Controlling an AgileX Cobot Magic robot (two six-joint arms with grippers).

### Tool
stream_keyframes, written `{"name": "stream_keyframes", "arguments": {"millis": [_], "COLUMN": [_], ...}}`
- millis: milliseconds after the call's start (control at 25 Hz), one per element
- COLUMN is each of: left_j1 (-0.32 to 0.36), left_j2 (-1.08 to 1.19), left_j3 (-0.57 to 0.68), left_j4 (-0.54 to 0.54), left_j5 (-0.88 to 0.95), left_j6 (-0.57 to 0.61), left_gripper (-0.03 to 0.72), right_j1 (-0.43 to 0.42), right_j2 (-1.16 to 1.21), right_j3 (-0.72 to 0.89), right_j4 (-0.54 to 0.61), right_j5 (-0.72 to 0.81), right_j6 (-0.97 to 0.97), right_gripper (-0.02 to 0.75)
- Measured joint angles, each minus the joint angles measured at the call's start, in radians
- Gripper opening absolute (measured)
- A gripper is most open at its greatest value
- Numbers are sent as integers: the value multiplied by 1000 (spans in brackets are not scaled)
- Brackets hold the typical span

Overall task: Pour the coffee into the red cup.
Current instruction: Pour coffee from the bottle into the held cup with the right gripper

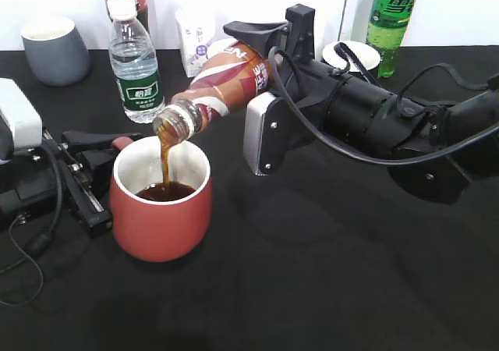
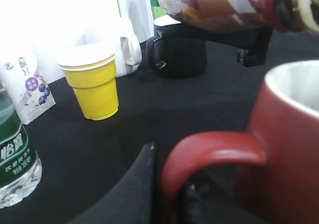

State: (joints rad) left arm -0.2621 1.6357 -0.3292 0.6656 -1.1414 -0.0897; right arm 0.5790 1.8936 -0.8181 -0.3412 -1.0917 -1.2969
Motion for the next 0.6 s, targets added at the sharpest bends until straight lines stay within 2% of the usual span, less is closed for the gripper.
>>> {"name": "stream_keyframes", "arguments": {"millis": [600], "left_j1": [0], "left_j2": [0], "left_j3": [0], "left_j4": [1], "left_j5": [5], "left_j6": [3], "left_gripper": [72], "right_j1": [0], "right_j2": [0], "right_j3": [0], "right_j4": [1], "right_j5": [-3], "right_j6": [-55], "right_gripper": [535]}}
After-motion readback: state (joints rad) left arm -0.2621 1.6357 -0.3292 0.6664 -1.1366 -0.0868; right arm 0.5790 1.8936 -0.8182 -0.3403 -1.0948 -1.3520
